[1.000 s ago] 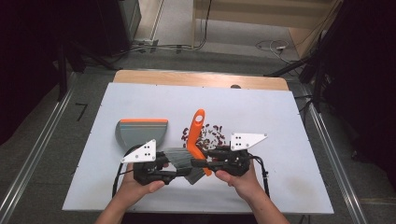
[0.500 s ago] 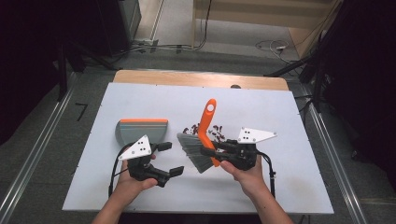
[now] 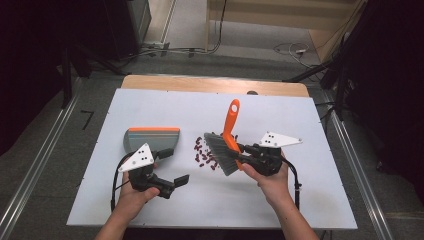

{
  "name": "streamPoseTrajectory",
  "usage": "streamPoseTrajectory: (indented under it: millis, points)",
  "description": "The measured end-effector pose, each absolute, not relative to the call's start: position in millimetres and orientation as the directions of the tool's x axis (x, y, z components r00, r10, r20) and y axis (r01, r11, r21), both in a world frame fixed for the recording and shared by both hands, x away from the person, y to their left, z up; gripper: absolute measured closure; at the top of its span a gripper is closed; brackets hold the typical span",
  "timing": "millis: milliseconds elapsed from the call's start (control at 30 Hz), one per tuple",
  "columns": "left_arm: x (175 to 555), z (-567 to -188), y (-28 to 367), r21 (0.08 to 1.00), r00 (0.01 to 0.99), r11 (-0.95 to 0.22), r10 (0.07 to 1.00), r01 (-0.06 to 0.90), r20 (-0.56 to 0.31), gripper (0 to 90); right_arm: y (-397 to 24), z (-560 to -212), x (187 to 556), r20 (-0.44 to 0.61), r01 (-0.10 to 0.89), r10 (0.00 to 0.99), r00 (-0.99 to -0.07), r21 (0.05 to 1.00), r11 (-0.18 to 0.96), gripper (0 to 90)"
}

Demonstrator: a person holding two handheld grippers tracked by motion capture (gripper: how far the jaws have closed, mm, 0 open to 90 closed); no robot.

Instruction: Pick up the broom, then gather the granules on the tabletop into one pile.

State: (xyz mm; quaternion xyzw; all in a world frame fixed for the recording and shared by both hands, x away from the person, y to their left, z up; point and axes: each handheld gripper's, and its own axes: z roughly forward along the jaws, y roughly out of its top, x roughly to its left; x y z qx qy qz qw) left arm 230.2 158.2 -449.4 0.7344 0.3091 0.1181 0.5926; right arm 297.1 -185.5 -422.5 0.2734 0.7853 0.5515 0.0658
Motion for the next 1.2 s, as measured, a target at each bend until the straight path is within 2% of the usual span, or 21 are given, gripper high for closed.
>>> streamPoseTrajectory:
  millis: [367, 600, 933, 967, 1200]
  points:
    - [231, -450, 174, 0.944, 0.746, -0.112, 0.644, 0.312, -0.17, 0.0, -203, -422, 308, 0.151, 0.383, 0.612, -0.776, 0.884, 0.268, 68.7]
    - [229, -450, 182, 0.941, 0.715, -0.106, 0.679, 0.32, -0.167, 0.0, -214, -420, 317, 0.103, 0.428, 0.708, -0.699, 0.853, 0.298, 68.8]
    - [226, -449, 200, 0.945, 0.675, -0.107, 0.724, 0.31, -0.139, 0.0, -223, -417, 337, 0.058, 0.496, 0.774, -0.63, 0.797, 0.345, 68.8]
    - [226, -449, 201, 0.945, 0.675, -0.109, 0.725, 0.309, -0.137, 0.0, -223, -415, 343, 0.025, 0.505, 0.785, -0.619, 0.779, 0.372, 68.8]
    - [226, -450, 208, 0.943, 0.666, -0.097, 0.73, 0.32, -0.151, 0.0, -219, -413, 364, -0.023, 0.537, 0.808, -0.589, 0.736, 0.413, 68.8]
